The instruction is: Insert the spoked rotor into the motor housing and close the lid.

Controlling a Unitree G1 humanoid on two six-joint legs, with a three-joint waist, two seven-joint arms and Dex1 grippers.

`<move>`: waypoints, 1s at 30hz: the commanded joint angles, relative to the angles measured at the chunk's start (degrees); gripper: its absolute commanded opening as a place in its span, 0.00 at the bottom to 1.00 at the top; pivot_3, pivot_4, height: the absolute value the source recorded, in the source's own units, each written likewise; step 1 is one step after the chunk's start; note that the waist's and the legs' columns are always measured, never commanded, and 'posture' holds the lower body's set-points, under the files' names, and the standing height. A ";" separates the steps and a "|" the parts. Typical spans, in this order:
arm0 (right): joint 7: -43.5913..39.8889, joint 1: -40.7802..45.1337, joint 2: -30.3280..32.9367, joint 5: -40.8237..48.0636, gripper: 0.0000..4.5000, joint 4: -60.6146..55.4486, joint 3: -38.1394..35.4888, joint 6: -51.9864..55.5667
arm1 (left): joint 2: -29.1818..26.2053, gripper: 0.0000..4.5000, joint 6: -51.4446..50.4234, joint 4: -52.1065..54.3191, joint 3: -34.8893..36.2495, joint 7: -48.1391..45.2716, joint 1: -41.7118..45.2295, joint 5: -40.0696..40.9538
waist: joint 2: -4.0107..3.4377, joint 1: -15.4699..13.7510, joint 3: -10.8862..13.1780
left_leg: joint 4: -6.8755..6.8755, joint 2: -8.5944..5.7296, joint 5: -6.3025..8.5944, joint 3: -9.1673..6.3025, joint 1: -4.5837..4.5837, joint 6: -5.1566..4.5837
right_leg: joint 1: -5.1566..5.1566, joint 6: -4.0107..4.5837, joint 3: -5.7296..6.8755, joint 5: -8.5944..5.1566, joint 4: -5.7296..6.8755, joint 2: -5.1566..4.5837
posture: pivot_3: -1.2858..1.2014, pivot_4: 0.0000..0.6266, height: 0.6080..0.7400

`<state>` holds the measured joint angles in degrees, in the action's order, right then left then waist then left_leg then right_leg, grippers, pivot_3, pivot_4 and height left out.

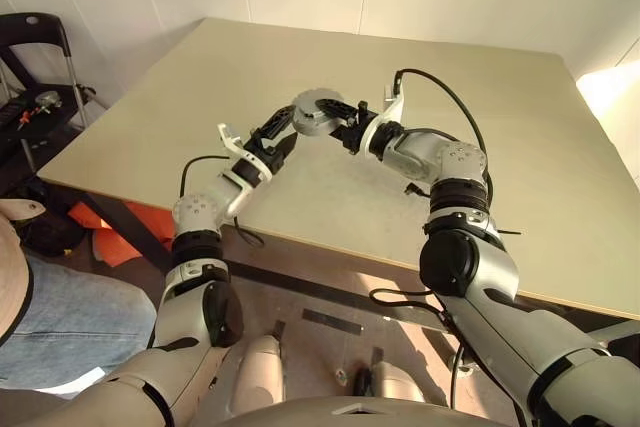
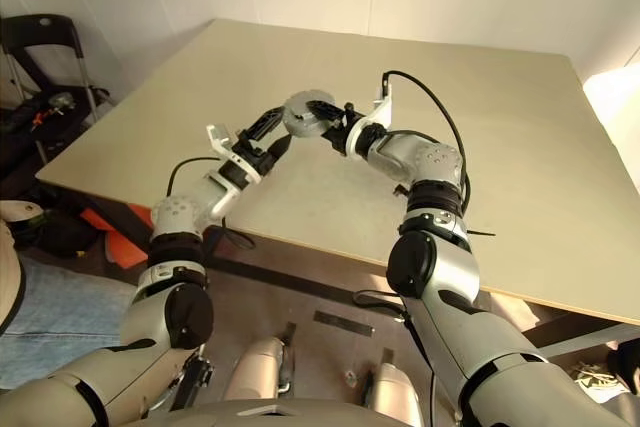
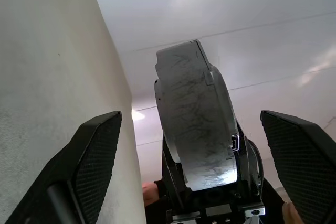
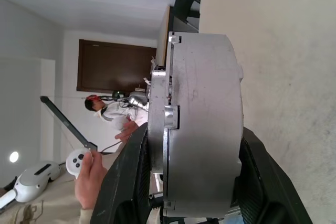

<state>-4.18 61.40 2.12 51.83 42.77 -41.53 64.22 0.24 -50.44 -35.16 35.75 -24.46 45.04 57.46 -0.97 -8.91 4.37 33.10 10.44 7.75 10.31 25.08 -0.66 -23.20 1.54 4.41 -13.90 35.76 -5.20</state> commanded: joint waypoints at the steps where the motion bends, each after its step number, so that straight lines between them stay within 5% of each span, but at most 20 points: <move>1: -0.73 0.98 -0.34 3.48 0.46 -4.24 0.12 0.34 | -0.09 0.99 0.50 -0.96 -0.33 -0.90 3.39 1.73 | 0.00 0.00 0.00 | 0.00 0.00 0.00 0.00 0.00 0.00 | 0.00 0.00 0.00 0.00 0.00 0.00 | 0.52 0.00 1.00; 17: 0.45 -2.25 -2.17 3.76 0.46 -8.35 2.52 0.75 | -0.39 0.99 8.11 -13.64 -0.87 -3.26 10.96 -2.27 | 0.01 -0.22 0.00 | 0.03 -0.03 -0.01 -0.02 0.01 0.00 | 0.02 -0.05 0.01 0.04 0.01 -0.01 | 0.52 0.00 1.00; 25: 1.55 -2.88 -2.48 4.28 0.46 -9.73 2.51 0.37 | -0.10 0.52 9.05 -16.23 -1.46 -4.64 12.53 -3.84 | 0.01 -0.31 0.00 | 0.06 -0.02 -0.01 -0.03 0.01 -0.01 | 0.02 -0.06 0.02 0.05 0.04 -0.01 | 0.52 0.00 1.00; 30: 1.48 -3.24 -2.33 3.99 0.46 -10.09 3.23 -0.52 | -0.21 0.52 9.16 -17.10 -1.54 -4.48 12.80 -4.37 | 0.01 -0.42 0.00 | 0.09 -0.02 -0.01 -0.03 0.00 -0.01 | 0.02 -0.05 0.02 0.05 0.09 -0.02 | 0.52 0.00 1.00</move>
<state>-2.32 57.06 -0.04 53.95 35.72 -38.82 64.82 0.11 -41.18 -53.15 35.56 -27.58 55.82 53.89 -0.96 -9.33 4.37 33.20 10.42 7.74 10.27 25.08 -0.66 -23.18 1.49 4.43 -13.85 35.87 -5.22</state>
